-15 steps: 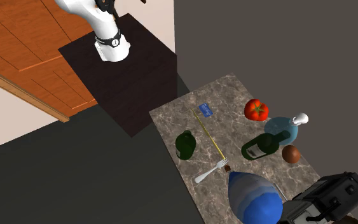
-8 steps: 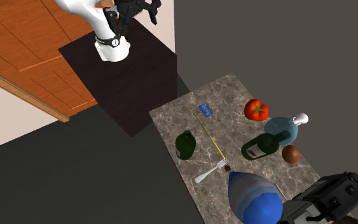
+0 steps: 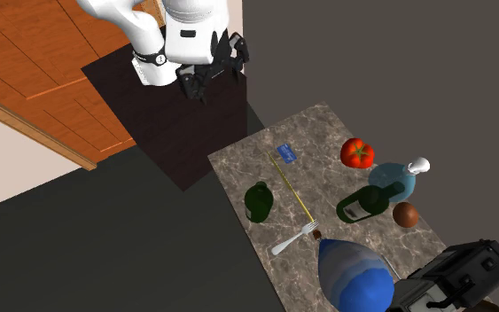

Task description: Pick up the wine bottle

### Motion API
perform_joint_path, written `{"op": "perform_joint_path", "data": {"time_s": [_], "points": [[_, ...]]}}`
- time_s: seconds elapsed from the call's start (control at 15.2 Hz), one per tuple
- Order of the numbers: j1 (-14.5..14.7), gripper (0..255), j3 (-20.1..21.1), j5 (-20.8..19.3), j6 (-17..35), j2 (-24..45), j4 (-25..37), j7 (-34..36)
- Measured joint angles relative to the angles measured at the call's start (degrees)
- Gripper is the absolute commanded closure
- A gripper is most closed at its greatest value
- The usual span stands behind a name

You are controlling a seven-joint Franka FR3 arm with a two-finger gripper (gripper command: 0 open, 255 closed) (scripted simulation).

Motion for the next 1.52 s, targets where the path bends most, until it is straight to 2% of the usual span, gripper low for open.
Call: {"op": "perform_joint_path", "data": {"time_s": [0.53,0.92,1.19,1.52], "points": [[-0.38,0,-0.44,-0.61,5.01,17.89,12.03,-0.24],[-0.86,0,-0.77,-1.00,5.24,31.32,24.57,-0.11],[-1.22,0,-0.90,-1.19,4.07,41.59,35.62,0.24],[-1.54,0,-0.93,-1.11,5.23,45.53,38.29,0.07]]}}
